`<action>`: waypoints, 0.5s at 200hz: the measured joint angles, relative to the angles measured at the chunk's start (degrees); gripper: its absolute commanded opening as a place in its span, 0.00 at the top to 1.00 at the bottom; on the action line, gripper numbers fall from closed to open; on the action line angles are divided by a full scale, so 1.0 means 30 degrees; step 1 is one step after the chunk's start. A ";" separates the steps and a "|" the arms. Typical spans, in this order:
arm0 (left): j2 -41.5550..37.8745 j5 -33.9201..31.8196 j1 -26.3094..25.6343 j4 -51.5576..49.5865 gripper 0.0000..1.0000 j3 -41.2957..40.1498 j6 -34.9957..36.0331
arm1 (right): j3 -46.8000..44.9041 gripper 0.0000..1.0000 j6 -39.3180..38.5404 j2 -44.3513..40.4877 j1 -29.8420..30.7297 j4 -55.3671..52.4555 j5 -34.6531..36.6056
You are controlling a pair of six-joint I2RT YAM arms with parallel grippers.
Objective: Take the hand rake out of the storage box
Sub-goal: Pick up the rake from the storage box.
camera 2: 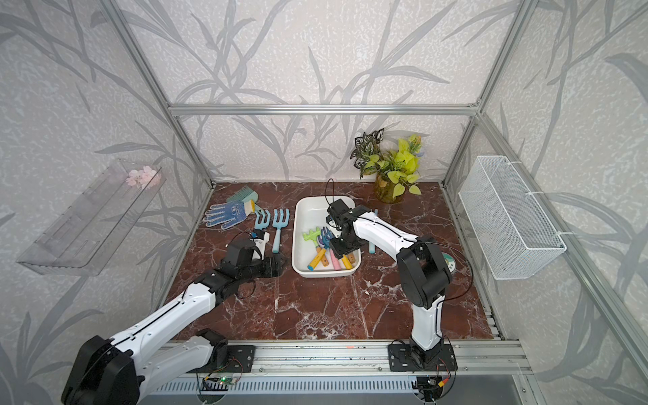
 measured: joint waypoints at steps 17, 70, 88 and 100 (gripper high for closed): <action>0.0393 0.0022 -0.0007 0.0233 0.21 0.0036 -0.0051 | 0.0474 0.47 0.0000 0.0605 0.0000 0.0080 0.0182; 0.2696 0.0146 -0.0029 0.0670 0.22 0.1341 -0.0408 | 0.0794 0.50 0.0058 0.2018 0.0000 0.0197 0.0707; 0.3708 0.0386 -0.0022 0.0947 0.22 0.2040 -0.0495 | 0.0984 0.51 0.0058 0.2426 0.0000 0.0299 0.0801; 0.4204 0.0510 -0.0036 0.1137 0.22 0.2317 -0.0539 | 0.1013 0.52 0.0058 0.2543 0.0000 0.0466 0.0809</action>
